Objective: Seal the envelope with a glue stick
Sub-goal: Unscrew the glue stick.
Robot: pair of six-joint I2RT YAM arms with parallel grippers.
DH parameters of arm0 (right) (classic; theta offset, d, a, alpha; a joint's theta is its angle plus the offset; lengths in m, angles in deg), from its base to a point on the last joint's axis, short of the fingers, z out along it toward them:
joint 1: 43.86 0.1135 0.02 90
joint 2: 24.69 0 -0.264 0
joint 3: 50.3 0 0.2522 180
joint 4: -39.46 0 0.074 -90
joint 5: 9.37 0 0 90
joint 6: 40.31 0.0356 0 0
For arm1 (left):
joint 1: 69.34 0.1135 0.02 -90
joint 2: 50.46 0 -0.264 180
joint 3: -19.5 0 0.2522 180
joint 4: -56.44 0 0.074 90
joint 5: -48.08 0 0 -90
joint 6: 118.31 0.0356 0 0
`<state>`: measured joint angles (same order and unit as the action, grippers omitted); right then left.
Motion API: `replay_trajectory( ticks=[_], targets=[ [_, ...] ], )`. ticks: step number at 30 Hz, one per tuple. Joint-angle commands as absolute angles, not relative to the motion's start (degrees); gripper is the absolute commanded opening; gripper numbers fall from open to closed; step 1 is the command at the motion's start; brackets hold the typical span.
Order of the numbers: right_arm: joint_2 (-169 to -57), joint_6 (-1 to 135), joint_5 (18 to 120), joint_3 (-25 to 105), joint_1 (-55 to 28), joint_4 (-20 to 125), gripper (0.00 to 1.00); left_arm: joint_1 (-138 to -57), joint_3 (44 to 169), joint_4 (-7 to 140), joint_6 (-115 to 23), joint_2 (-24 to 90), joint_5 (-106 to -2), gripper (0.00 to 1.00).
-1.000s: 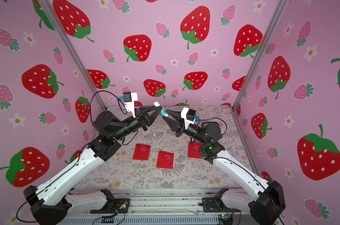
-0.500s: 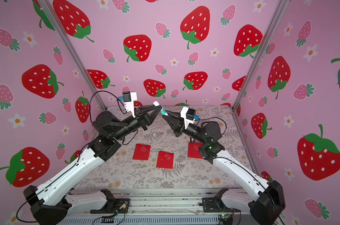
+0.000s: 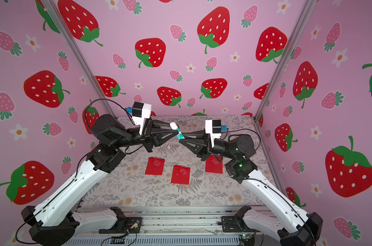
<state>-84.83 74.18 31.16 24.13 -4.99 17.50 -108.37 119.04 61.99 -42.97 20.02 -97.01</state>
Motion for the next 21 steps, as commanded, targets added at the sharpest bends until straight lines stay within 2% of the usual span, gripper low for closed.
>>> replay_trajectory(
  ticks=[1, 7, 13, 14, 16, 17, 20, 21],
  targets=[
    [-85.27, 82.73, 15.69, 24.81, -4.79, 20.5, 0.0, -109.08, 123.45, 67.57, -39.31, 21.67, -117.85, 0.0],
    [-84.22, 84.04, 9.72, 25.14, -4.24, 21.62, 0.0, -109.85, 126.35, 74.42, -34.2, 22.61, -126.63, 0.0],
    [-82.87, 76.26, 14.67, 26.16, -4.22, 29.24, 0.01, -109.87, 125.43, 75.12, -32.68, 21.51, -121.38, 0.0],
    [-82.6, 74.49, 16.3, 26.29, -4.16, 30.87, 0.09, -109.86, 124.99, 75.03, -32.38, 21.06, -119.33, 0.0],
    [-81.81, 71.24, 20.07, 26.24, -4.21, 33.48, 0.17, -109.87, 123.94, 74.63, -32.16, 19.96, -114.88, 0.0],
    [-81.1, 69.08, 22.51, 26.14, -4.22, 35.08, 0.27, -109.9, 123.37, 74.51, -32.2, 19.28, -111.73, 0.0],
    [-78.74, 63.8, 31.88, 24.56, -4.22, 36.35, 0.37, -109.9, 121.42, 73.31, -33.16, 17.19, -101.67, 0.0],
    [-78.0, 62.34, 34.31, 23.89, -4.19, 36.12, 0.38, -109.86, 120.52, 71.94, -34.23, 16.6, -98.96, 0.0]
  ],
)
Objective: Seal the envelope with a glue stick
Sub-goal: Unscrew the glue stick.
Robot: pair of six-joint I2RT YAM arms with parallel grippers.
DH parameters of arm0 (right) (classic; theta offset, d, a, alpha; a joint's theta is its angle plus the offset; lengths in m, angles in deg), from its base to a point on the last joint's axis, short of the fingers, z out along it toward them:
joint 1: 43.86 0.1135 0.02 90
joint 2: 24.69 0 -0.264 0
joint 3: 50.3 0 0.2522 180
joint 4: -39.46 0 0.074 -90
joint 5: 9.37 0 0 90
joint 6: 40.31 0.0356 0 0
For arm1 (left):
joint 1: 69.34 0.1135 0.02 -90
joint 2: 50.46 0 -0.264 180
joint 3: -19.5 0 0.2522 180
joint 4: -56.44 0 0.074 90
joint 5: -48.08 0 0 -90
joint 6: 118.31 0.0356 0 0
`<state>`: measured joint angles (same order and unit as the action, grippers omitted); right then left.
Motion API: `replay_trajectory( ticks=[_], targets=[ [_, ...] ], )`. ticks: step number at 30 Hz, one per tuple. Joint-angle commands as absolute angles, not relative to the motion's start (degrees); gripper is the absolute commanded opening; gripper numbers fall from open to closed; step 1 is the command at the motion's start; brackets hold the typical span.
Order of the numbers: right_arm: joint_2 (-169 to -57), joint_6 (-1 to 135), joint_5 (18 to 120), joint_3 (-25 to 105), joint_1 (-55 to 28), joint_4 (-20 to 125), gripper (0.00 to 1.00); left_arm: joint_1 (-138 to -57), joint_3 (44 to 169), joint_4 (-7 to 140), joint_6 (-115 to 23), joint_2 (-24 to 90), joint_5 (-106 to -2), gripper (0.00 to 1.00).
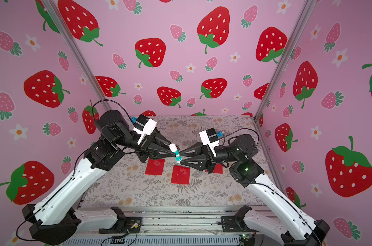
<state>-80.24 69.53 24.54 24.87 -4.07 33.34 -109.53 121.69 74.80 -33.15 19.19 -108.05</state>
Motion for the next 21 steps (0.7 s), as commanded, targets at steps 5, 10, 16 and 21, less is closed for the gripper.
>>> replay_trajectory(
  ticks=[5, 10, 16, 21],
  targets=[
    [-75.22, 55.05, 47.8, 21.0, -4.22, 31.63, 0.4, -109.91, 117.19, 67.09, -40.66, 15.03, -84.94, 0.0],
    [-76.55, 52.51, 53.75, 19.56, -4.2, 23.64, 0.41, -109.86, 116.2, 65.86, -45.09, 15.02, -76.04, 0.0],
    [-81.84, 49.68, 56.1, 21.53, -4.22, 22.41, 0.41, -109.88, 115.99, 66.7, -48.24, 16.06, -70.76, 0.0],
    [-84.4, 48.91, 56.96, 22.94, -4.19, 22.52, 0.42, -109.88, 116.42, 66.07, -48.81, 16.95, -70.43, 0.0]
  ],
)
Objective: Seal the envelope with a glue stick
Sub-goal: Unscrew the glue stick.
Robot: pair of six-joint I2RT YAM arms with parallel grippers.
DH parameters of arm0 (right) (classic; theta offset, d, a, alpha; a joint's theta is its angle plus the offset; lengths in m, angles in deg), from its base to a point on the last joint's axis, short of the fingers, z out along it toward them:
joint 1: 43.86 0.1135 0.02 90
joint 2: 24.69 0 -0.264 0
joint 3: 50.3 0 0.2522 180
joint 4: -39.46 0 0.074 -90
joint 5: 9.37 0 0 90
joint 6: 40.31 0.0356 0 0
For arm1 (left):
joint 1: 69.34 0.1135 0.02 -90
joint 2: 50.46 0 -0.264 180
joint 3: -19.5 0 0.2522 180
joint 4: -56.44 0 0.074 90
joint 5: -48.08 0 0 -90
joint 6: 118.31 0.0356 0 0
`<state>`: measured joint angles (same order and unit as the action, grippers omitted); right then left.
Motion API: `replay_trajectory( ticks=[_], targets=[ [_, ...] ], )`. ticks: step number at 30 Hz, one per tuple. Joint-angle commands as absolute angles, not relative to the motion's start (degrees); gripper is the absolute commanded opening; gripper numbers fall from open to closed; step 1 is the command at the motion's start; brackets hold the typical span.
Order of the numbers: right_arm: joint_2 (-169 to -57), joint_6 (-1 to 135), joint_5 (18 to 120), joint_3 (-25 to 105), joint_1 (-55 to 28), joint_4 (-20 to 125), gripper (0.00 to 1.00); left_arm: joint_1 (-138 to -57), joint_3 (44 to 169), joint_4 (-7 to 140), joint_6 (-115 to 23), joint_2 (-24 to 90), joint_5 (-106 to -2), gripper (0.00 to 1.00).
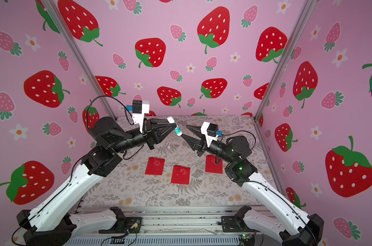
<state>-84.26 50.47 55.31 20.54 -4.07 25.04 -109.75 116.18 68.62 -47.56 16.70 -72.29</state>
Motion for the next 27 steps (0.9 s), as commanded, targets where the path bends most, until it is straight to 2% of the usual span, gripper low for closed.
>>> replay_trajectory(
  ticks=[1, 27],
  targets=[
    [-84.73, 48.84, 56.56, 23.05, -4.22, 22.46, 0.42, -109.87, 116.41, 65.85, -48.81, 17.12, -70.24, 0.0],
    [-88.0, 50.44, 48.02, 26.22, -4.2, 23.1, 0.4, -109.93, 116.76, 65.98, -47.9, 17.55, -66.26, 0.0]
  ],
)
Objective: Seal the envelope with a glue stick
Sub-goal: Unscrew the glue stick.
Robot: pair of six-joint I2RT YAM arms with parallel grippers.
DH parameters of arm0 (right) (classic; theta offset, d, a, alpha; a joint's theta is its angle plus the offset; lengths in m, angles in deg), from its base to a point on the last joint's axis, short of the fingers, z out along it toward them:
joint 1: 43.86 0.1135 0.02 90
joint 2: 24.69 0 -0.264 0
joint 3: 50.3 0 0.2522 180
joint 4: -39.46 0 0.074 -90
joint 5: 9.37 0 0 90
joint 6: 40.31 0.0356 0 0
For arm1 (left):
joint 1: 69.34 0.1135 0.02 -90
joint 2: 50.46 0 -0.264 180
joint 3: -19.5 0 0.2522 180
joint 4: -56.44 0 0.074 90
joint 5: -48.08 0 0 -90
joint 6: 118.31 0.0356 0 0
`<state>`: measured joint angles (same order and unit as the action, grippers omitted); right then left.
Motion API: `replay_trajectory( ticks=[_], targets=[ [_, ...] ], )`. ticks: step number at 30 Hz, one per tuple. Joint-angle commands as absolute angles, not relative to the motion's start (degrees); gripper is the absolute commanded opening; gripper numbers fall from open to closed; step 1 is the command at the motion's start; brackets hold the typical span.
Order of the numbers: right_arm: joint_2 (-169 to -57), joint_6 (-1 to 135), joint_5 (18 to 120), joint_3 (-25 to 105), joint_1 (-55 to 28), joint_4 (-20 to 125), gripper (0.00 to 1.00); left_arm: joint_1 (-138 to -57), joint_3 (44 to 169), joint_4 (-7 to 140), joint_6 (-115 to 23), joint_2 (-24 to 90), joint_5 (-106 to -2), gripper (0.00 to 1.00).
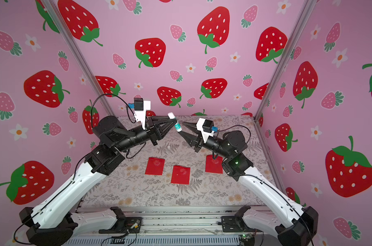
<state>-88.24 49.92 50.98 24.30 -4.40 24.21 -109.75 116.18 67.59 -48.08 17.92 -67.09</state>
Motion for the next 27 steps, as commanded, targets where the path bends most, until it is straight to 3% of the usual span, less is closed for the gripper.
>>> replay_trajectory(
  ticks=[1, 15, 27],
  targets=[
    [-88.01, 50.49, 48.0, 26.17, -4.2, 22.9, 0.4, -109.9, 116.82, 66.12, -47.8, 17.66, -66.27, 0.0],
    [-88.07, 51.66, 47.04, 25.96, -4.21, 21.23, 0.39, -109.88, 116.66, 65.74, -47.95, 17.74, -65.65, 0.0],
    [-89.56, 53.91, 49.34, 27.18, -4.18, 20.18, 0.29, -109.9, 116.01, 65.36, -48.43, 17.76, -65.81, 0.0]
  ],
)
